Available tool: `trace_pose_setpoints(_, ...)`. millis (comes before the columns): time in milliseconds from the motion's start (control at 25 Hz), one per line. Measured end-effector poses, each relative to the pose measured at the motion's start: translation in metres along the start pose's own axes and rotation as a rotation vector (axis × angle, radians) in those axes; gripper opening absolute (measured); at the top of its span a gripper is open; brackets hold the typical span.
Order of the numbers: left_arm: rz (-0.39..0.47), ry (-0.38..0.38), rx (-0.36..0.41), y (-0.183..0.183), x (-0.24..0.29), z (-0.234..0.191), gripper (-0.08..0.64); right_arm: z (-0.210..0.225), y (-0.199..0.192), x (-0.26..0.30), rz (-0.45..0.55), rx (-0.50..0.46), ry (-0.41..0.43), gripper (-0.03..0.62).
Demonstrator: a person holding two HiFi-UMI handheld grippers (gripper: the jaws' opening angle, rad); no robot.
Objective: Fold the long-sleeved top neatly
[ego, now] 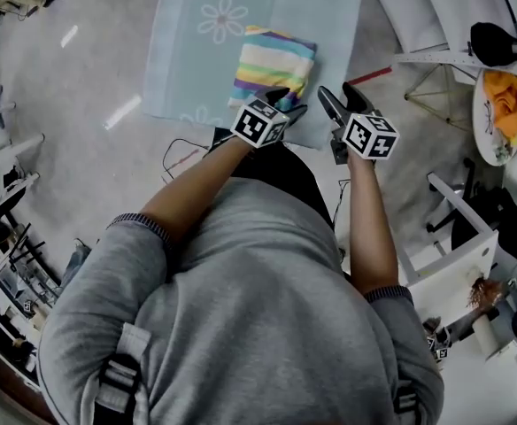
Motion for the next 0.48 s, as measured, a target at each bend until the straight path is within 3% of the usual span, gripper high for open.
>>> trace_pose_setpoints(80,0.056,0.008,0.047,0.009,-0.03,0.003,0.273,-0.015,0.009,0.0,0.018,-0.043,0.024,0.337)
trace_pose_setpoints(320,0.222,0.053,0.175,0.056,-0.127,0.007,0.273,-0.073,0.037,-0.025,0.145,-0.288,0.052,0.334)
trace_pose_setpoints(480,0.292,0.032,0.237,0.087,-0.178,0.012,0.245,-0.119,0.052,-0.054,0.205,-0.381,0.055,0.328)
Point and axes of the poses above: the fingertips, and each gripper's own axes: x forward along the fingers, z to its right, y out of its top, the point moved 5 cm from there along -x, backward along the fingers, and after that the axes turned 7 degrees about -y, right-handed, at the moved point
